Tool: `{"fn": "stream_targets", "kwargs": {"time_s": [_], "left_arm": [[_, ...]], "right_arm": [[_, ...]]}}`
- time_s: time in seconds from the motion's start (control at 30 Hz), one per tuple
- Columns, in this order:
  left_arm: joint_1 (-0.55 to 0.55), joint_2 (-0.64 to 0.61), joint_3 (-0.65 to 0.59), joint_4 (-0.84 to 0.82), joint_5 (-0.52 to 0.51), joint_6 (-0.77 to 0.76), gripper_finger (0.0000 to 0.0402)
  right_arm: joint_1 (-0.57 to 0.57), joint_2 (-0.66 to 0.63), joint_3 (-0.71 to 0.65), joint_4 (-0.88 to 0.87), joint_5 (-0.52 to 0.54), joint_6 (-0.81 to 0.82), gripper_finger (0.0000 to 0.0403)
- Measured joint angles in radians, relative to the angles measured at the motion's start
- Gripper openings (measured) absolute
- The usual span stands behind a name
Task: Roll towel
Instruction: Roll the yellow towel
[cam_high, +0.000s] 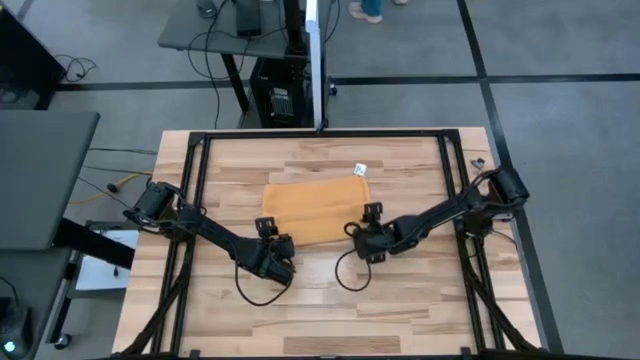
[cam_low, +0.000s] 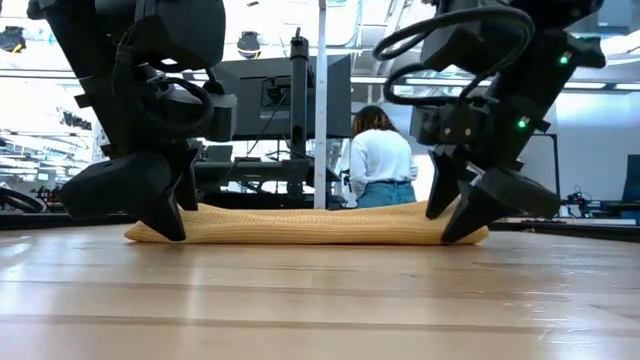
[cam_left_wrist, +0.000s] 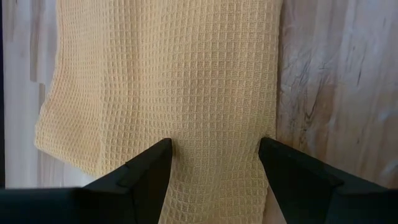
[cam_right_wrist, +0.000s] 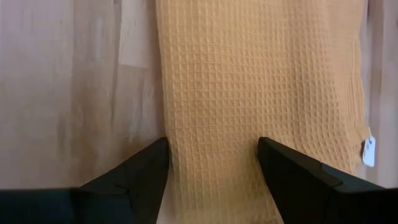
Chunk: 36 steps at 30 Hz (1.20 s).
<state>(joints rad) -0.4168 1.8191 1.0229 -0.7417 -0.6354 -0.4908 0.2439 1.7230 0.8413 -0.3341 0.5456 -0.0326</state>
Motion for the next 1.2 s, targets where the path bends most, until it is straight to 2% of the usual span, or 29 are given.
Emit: {"fn": "stream_targets", "kwargs": {"time_s": [0.4,0.5,0.63,0.8,0.83,0.9,1.03,1.2], "left_arm": [[0.010,0.000,0.000,0.019,-0.009,0.033,0.0230],[0.020,0.001,0.000,0.033,-0.031,0.054,0.0217],[0.046,0.001,-0.001,0.043,-0.059,0.075,0.0154],[0.091,0.001,-0.028,0.057,-0.053,0.077,0.0024],[0.099,0.001,-0.040,0.057,-0.037,0.064,0.0013],[0.110,0.000,-0.057,0.065,0.011,0.045,0.0005],[0.104,-0.029,-0.069,0.073,0.128,0.041,0.0002],[0.099,-0.139,-0.074,0.125,0.388,0.041,0.0000]], "right_arm": [[-0.103,-0.005,-0.072,0.198,-0.036,-0.264,0.0234],[-0.133,-0.004,-0.076,0.213,-0.064,-0.305,0.0228],[-0.183,-0.003,-0.076,0.223,-0.146,-0.358,0.0179],[-0.259,-0.002,-0.077,0.204,-0.256,-0.359,0.0059],[-0.274,-0.002,-0.076,0.199,-0.287,-0.355,0.0033],[-0.293,-0.002,-0.076,0.190,-0.336,-0.341,0.0012],[-0.300,-0.014,-0.065,0.146,-0.451,-0.245,0.0004],[-0.232,-0.053,-0.052,0.078,-0.604,-0.080,0.0002]]}}
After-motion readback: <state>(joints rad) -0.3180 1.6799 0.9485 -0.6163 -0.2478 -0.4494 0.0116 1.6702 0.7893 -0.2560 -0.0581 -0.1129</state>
